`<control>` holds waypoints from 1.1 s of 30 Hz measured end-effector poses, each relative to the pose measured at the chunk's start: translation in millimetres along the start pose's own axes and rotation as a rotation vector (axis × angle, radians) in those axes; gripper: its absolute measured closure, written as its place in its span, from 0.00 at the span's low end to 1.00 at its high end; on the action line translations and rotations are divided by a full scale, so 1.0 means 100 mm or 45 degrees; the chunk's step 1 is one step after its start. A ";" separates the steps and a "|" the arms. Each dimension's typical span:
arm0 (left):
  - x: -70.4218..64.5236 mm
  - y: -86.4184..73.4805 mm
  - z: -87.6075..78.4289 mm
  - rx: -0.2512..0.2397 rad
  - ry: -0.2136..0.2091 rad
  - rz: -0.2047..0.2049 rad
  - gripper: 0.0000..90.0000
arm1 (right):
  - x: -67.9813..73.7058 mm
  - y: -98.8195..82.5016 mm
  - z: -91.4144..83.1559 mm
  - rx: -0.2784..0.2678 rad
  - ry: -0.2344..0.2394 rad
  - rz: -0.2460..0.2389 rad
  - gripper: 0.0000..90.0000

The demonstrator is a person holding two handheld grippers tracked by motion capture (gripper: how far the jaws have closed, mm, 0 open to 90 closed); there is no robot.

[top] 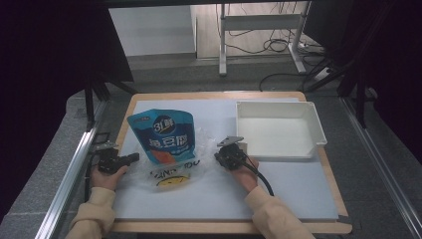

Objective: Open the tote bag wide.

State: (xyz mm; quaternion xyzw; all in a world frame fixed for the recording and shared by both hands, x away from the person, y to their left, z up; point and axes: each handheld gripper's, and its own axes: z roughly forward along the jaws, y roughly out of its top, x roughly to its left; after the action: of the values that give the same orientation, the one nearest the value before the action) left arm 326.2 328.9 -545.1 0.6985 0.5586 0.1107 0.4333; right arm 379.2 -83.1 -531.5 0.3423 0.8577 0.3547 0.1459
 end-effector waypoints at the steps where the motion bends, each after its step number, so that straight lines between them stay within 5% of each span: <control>1: -0.01 0.01 -0.03 -0.022 0.001 -0.002 0.97 | 0.00 0.00 0.00 -0.003 0.004 -0.005 0.97; 18: -0.39 0.34 -0.68 -0.223 -0.110 0.102 0.97 | 0.03 0.19 -0.38 -0.183 0.056 -0.009 0.98; 33: -0.82 0.12 -0.75 -0.191 -0.141 0.174 0.95 | 0.01 0.15 -0.78 -0.285 0.178 0.021 0.98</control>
State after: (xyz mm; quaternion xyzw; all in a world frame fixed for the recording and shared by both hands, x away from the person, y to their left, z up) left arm 257.1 293.0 -464.3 0.7057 0.4750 0.1427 0.5059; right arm 347.1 -114.9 -465.6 0.3053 0.8180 0.4726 0.1200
